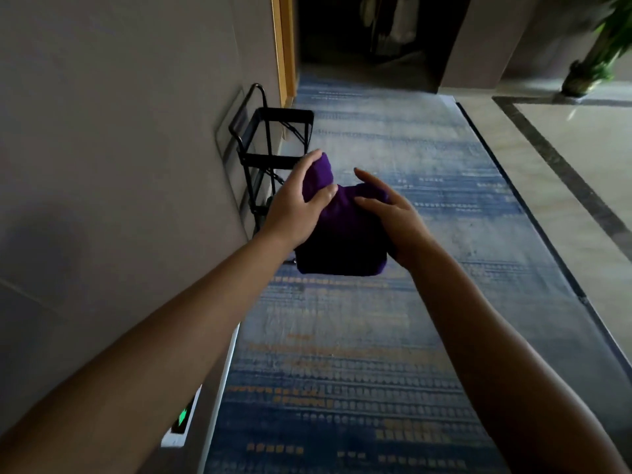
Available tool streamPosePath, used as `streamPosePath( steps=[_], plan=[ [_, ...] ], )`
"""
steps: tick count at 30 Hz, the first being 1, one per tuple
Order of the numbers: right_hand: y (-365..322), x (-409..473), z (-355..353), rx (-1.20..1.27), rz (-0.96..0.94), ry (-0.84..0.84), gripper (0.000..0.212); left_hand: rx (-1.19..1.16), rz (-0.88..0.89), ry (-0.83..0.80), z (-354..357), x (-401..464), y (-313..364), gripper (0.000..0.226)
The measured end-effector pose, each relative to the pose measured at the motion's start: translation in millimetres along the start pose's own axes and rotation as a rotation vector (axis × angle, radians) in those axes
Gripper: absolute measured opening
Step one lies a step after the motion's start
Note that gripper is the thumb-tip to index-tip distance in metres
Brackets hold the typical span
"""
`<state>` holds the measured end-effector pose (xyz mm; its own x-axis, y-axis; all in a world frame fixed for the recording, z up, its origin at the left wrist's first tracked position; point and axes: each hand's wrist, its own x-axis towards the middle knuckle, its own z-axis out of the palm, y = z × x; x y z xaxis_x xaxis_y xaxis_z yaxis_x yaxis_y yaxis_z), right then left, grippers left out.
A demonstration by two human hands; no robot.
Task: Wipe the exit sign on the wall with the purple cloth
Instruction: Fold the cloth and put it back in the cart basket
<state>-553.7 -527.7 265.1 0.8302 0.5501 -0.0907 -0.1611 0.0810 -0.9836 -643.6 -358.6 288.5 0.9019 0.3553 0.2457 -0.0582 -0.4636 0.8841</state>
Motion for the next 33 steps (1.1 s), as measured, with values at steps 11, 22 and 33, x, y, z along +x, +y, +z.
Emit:
streamPosePath(
  steps=[11, 22, 33],
  plan=[
    [-133.7, 15.8, -86.1, -0.255, -0.266, 0.206, 0.061, -0.320, -0.044, -0.158, 17.4, 73.4, 109.0, 0.040],
    [-119.5, 66.7, -97.8, -0.236, -0.300, 0.337, 0.075, -0.185, 0.116, -0.207, 42.8, 146.8, 112.9, 0.047],
    [-140.9, 223.6, -111.5, 0.008, -0.139, 0.233, 0.055, -0.463, 0.110, -0.304, 28.7, 300.7, 107.9, 0.039]
  ],
)
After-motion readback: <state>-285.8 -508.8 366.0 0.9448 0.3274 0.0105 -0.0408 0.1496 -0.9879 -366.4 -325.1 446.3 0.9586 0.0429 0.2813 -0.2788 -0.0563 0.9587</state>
